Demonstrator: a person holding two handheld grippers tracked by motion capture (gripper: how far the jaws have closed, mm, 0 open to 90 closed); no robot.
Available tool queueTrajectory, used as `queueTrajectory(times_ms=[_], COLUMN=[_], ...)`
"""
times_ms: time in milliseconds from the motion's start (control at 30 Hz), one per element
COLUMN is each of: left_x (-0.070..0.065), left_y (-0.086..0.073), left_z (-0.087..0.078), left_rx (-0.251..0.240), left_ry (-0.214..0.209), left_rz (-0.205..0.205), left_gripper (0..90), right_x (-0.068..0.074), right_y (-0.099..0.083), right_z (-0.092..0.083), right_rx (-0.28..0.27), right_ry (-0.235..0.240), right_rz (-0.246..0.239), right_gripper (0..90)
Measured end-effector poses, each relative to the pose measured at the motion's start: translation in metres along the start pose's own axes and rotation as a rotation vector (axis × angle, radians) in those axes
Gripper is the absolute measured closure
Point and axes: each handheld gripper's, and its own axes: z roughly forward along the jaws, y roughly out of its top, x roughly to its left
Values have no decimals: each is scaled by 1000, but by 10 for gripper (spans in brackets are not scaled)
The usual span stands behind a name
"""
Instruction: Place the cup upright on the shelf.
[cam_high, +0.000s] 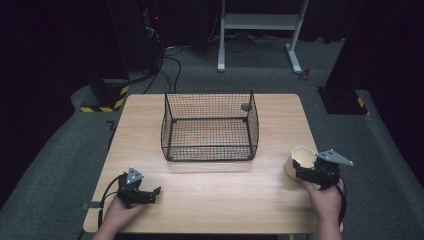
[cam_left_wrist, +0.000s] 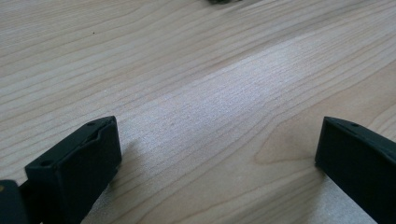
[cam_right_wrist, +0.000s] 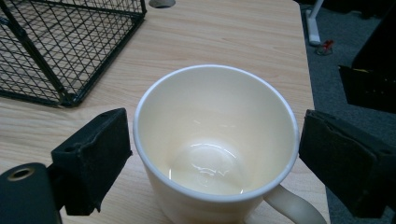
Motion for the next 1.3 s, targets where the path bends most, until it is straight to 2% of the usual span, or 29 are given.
queueTrajectory(times_ms=[167, 233, 533, 833, 933, 1233, 1300], left_x=[0, 0, 0, 0, -1, -1, -1], left_y=[0, 0, 0, -1, -1, -1, -1], left_z=[0, 0, -1, -1, -1, -1, -1], left_rx=[-1, -2, 0, -1, -1, -1, -1], left_ry=[1, 2, 1, 3, 1, 5, 3], left_rz=[-1, 0, 1, 1, -3, -2, -4], left_gripper=[6, 6, 6, 5, 5, 5, 4], right_x=[0, 0, 0, 2, 7, 22, 33], right_y=[-2, -3, -4, -4, -4, -6, -7], right_z=[5, 8, 16, 17, 16, 11, 11], right_rx=[13, 17, 24, 42, 42, 46, 45], right_ry=[-1, 0, 0, 10, 32, 72, 93], right_rz=[-1, 13, 7, 14, -12, -35, -52], right_gripper=[88, 88, 87, 90, 90, 90, 90])
